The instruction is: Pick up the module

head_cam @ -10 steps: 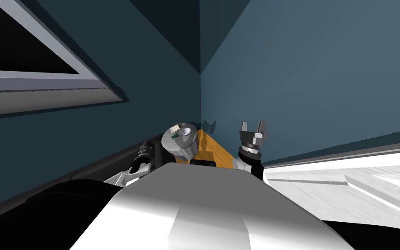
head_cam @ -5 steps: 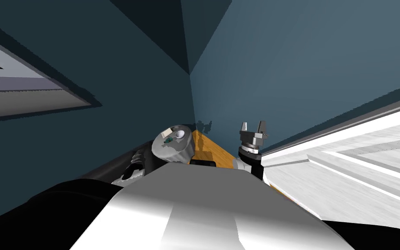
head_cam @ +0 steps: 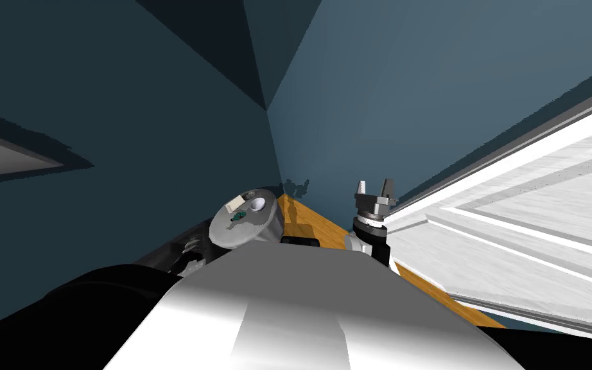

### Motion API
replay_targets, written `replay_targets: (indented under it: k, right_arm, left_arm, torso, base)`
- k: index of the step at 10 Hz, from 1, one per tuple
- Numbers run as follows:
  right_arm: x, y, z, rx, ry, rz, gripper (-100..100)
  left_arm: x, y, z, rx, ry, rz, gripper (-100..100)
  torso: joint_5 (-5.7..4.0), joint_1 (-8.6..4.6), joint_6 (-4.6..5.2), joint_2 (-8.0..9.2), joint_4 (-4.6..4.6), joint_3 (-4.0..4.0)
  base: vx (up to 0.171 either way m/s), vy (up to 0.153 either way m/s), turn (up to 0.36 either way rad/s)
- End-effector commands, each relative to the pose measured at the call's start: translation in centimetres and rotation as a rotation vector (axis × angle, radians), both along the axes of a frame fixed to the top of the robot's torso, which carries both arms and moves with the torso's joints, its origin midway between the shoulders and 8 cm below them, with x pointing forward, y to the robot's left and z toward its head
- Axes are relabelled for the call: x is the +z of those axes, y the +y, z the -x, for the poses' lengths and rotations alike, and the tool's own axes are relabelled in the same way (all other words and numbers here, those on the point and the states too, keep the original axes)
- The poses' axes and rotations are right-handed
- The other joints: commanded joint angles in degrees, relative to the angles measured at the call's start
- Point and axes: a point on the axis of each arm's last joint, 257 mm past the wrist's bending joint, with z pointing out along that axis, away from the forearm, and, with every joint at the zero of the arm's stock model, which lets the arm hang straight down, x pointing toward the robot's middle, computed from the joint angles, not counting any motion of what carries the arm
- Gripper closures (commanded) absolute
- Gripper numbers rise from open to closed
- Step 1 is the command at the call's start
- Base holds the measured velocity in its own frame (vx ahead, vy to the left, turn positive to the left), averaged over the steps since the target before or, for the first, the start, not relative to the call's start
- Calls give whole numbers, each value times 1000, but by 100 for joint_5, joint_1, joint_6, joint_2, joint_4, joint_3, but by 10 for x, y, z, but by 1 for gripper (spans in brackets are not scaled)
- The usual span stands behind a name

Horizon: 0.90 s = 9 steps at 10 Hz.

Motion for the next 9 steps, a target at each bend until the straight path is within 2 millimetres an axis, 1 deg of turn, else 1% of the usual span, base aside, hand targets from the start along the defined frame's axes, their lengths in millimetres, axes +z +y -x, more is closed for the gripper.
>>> replay_targets:
  k: [1,2,3,4,5,6,7,8,9]
  right_arm:
    - [0,0,0,0,0,0,0]
    - [0,0,0,0,0,0,0]
    - [0,0,0,0,0,0,0]
    - [0,0,0,0,0,0,0]
    - [0,0,0,0,0,0,0]
    - [0,0,0,0,0,0,0]
    - [0,0,0,0,0,0,0]
    - [0,0,0,0,0,0,0]
    - [0,0,0,0,0,0,0]
  left_arm:
    - [-19,10,39,75,65,39,-100]
    - [-21,9,42,80,71,44,-100]
    - [-32,14,68,127,112,69,-100]
    - [-40,18,91,169,148,91,-100]
    - [-42,17,95,174,153,95,-100]
    - [-51,19,119,217,190,119,-100]
    - [-59,19,144,259,227,143,-100]
    - [-59,19,144,259,227,143,-100]
    - [-66,18,167,297,261,165,-100]
  torso:
    - [0,0,0,0,0,0]
    - [0,4,0,-10,-2,-6]
    - [2,7,-4,-9,-2,-6]
    - [1,5,-2,-10,-2,-6]
    - [1,5,1,-15,-3,-9]
    - [1,3,-7,-12,-3,-8]
    - [1,1,-3,-12,-3,-7]
    - [2,10,0,-20,-4,-11]
    - [2,10,-9,-16,-5,-10]
  base:
    - [95,-11,-412]
    - [76,7,-181]
    - [81,-4,-264]
    - [101,-3,-417]
    - [84,3,-151]
    - [86,-6,-231]
    - [113,17,-408]
    - [96,33,-100]
    - [86,17,-176]
